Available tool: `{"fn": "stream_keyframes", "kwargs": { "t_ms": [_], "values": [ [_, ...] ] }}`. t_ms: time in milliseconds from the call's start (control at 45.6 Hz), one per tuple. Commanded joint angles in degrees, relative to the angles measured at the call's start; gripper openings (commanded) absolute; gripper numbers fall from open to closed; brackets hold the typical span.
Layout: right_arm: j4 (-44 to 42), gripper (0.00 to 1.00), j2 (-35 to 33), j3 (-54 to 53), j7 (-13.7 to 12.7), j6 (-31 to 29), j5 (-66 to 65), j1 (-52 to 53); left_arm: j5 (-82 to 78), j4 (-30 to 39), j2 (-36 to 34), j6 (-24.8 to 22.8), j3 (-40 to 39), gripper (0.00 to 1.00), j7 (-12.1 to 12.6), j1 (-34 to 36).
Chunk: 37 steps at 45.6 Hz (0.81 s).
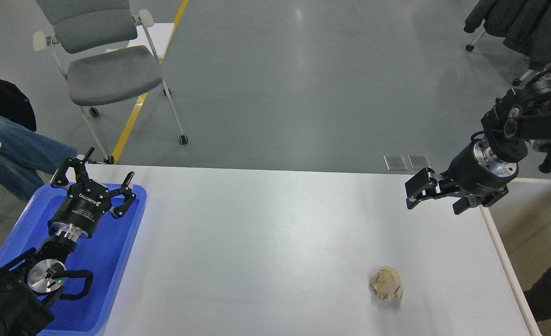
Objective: Tidy desktop
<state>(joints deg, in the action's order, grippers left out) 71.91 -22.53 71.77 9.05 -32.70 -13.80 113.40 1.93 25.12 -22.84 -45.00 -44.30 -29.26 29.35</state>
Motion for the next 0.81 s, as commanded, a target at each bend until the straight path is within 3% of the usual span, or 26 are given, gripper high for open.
{"fn": "stream_keyframes", "kwargs": {
  "t_ms": [0,789],
  "values": [
    [-0.02,1.00,0.03,0.21,0.00,0.00,0.00,-0.28,-0.09,-0.08,-0.01,0.00,0.17,0.99,0.17,0.00],
    [-0.10,1.00,-0.93,-0.14,0.09,-0.09,0.09,-1.34,-0.09,0.01,-0.01,0.00,0.00,0.99,-0.01,0.00]
  ]
}}
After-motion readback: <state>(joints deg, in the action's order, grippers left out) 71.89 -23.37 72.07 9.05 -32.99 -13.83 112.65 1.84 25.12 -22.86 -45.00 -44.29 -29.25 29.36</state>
